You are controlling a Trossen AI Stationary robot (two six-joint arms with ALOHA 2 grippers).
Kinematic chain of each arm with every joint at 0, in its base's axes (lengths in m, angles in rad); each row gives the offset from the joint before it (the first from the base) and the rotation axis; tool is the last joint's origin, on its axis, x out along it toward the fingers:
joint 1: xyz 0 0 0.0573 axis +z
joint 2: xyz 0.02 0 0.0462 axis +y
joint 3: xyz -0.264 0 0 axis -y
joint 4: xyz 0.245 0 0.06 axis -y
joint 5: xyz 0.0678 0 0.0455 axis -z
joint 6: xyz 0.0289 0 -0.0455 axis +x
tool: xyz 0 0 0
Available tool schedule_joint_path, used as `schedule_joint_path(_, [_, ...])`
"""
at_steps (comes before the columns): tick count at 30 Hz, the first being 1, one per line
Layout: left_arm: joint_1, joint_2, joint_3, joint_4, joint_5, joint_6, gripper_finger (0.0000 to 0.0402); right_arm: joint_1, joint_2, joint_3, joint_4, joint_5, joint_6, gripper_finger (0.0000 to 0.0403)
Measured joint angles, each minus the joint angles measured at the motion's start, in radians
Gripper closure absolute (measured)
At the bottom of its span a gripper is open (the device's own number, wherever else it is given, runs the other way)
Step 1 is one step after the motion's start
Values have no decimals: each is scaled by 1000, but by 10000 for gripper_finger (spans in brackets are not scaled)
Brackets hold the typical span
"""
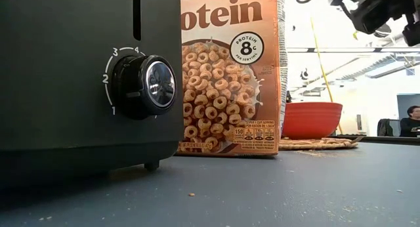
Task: Arrange a breakfast setting
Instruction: Put the spoon to the right of the tablemat
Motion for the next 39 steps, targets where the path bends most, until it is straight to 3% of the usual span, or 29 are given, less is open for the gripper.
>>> schedule_joint_path(16, [0, 0, 0, 0, 0, 0, 39, 274, 146, 0, 0, -1, 223, 67])
schedule_joint_path(30, [0, 0, 0, 0, 0, 1, 39, 420, 260, 0, 52, -55, 251, 67])
schedule_joint_path(39, [0, 0, 0, 0, 0, 1, 39, 458, 300, 0, 108, -78, 251, 112])
